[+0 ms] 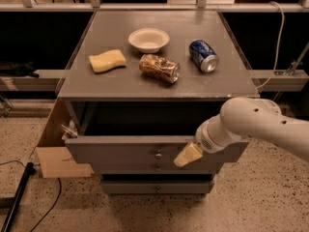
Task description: Open top drawer
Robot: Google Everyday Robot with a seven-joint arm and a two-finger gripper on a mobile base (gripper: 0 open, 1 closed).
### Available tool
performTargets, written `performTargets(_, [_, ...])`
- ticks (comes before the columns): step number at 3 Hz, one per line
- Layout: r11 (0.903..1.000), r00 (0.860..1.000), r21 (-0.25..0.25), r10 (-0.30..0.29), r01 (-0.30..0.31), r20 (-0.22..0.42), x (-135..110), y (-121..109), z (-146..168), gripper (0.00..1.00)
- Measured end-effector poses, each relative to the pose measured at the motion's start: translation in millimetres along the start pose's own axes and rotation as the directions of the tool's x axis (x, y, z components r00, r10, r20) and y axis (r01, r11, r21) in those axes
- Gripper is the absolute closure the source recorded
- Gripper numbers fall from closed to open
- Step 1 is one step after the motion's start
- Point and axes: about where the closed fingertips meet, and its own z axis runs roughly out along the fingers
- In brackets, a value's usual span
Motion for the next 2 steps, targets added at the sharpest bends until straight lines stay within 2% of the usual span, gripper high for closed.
performTargets(2, [0.9999, 1.0, 0.002, 0.016, -0.016, 0.019, 4.6, 7.5, -3.9, 0.59])
